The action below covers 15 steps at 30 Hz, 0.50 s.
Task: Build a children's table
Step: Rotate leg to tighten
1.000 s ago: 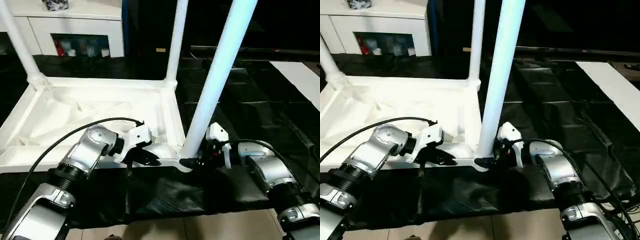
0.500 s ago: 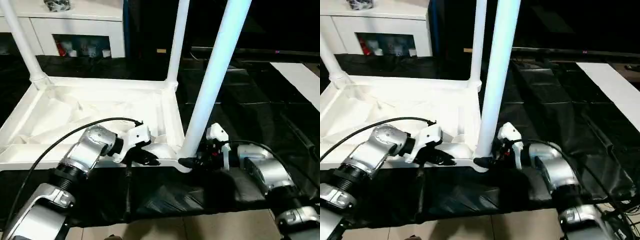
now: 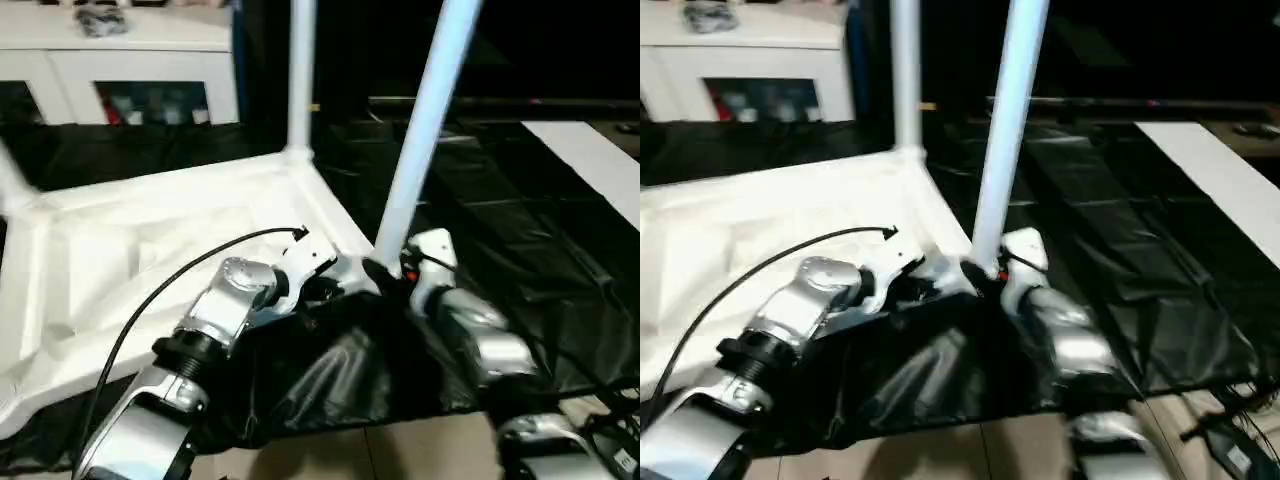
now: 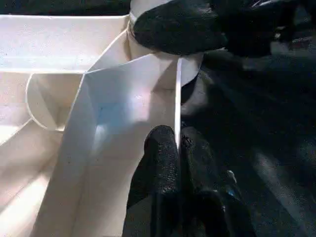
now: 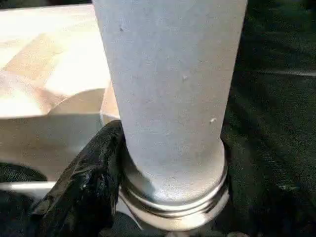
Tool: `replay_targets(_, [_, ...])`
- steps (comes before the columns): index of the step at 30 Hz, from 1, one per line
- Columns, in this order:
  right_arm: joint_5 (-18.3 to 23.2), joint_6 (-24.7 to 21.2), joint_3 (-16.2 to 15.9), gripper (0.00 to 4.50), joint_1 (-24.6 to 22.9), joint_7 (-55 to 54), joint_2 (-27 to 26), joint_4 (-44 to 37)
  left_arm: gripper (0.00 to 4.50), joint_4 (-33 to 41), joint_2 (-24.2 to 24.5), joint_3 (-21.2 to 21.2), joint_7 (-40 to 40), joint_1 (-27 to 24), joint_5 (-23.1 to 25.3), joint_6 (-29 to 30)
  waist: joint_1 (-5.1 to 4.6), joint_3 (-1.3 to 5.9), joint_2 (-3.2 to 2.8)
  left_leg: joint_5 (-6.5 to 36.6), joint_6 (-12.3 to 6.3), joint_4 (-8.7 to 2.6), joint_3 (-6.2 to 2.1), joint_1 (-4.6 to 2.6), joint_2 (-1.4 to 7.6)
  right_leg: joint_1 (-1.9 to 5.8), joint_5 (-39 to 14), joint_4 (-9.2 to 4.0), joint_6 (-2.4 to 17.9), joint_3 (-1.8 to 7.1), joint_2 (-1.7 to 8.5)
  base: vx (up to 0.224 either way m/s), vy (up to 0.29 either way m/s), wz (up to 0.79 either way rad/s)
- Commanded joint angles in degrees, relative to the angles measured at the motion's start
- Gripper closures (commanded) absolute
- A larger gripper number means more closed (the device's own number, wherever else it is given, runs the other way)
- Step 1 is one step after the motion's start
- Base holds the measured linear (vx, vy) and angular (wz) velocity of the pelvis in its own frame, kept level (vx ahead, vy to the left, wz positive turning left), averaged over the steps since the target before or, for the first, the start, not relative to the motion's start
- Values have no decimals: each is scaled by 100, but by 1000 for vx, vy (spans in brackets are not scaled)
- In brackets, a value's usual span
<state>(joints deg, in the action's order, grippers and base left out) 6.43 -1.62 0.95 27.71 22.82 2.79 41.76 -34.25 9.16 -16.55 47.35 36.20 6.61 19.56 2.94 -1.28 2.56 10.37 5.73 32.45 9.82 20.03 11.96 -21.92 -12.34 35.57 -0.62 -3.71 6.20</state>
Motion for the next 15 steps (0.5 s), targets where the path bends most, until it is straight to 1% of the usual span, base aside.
replay_targets(1, [-80,-90,-538,150,88,420,-521,179,450,102,-456,-343,91,-2,-127,-196,-5,192,27,1677,-89,-423,-7,50,82,133,-1987,-598,703,195,161,0,0,0])
replay_targets(2, [-38,-93,-522,150,82,485,-520,144,450,123,-420,-354,126,-12,-118,-204,1,196,18,1657,-105,-423,-6,47,87,138,-1907,-595,722,197,165,0,0,0])
replay_targets(3, [64,-113,-507,112,39,736,-475,22,450,165,-327,-370,220,-32,-107,-237,-5,206,15,1588,-141,-426,-1,46,93,150,-1708,-582,771,195,157,0,0,0])
replay_targets(4, [125,-127,-499,109,-32,1043,-372,-143,450,230,-211,-375,349,-64,-94,-248,-6,207,23,1522,-178,-428,5,58,93,162,-1524,-570,823,196,151,0,0,0])
replay_targets(5, [125,-127,-499,109,-32,1043,-372,-143,450,230,-211,-375,349,-64,-94,-248,-12,211,16,1462,-211,-427,4,70,98,177,-1371,-552,878,196,152,0,0,0])
replay_targets(6, [132,-159,-542,104,-122,1374,-206,-312,450,282,-107,-364,464,-100,-91,-286,-15,210,15,1430,-222,-423,8,67,99,175,-1305,-550,906,198,152,0,0,0])
replay_targets(7, [120,-170,-580,85,-173,1521,-95,-401,450,312,-46,-362,538,-122,-103,-301,-10,214,23,1384,-269,-413,18,60,95,189,-1225,-552,936,196,147,0,0,0])
replay_targets(8, [98,-203,-705,71,-317,1978,276,-640,450,401,141,-359,846,-193,-187,-456,-6,219,29,1275,-325,-398,23,68,98,202,-1077,-538,978,200,151,0,0,0])
replay_targets(9, [98,-204,-713,71,-327,2011,303,-656,450,407,154,-359,870,-198,-194,-470,8,220,28,1206,-362,-396,19,72,96,215,-1002,-535,990,194,147,0,0,0])
replay_targets(10, [122,-189,-744,63,-378,2198,467,-749,450,466,237,-344,1021,-236,-251,-515,11,224,16,1103,-424,-380,35,72,99,211,-787,-510,1052,205,149,0,0,0])
replay_targets(11, [142,-171,-760,60,-408,2312,567,-803,450,504,288,-332,1113,-260,-288,-536,5,228,19,1033,-440,-381,30,78,106,222,-674,-494,1089,202,149,0,0,0])
replay_targets(12, [275,-223,-771,60,-476,2654,787,-966,450,619,395,-302,1397,-335,-426,-670,9,233,23,899,-481,-365,32,83,96,238,-474,-475,1154,200,143,0,0,0])
replay_targets(14, [363,-262,-793,60,-524,2957,1006,-1105,450,815,507,-287,1748,-430,-606,-586,22,253,16,705,-574,-336,43,62,111,249,-87,-427,1296,210,143,0,0,0])
replay_targets(15, [412,-293,-840,60,-560,3255,1204,-1226,450,947,614,-303,1980,-485,-687,-533,21,257,12,541,-645,-318,49,69,110,258,203,-394,1407,208,132,0,0,0])
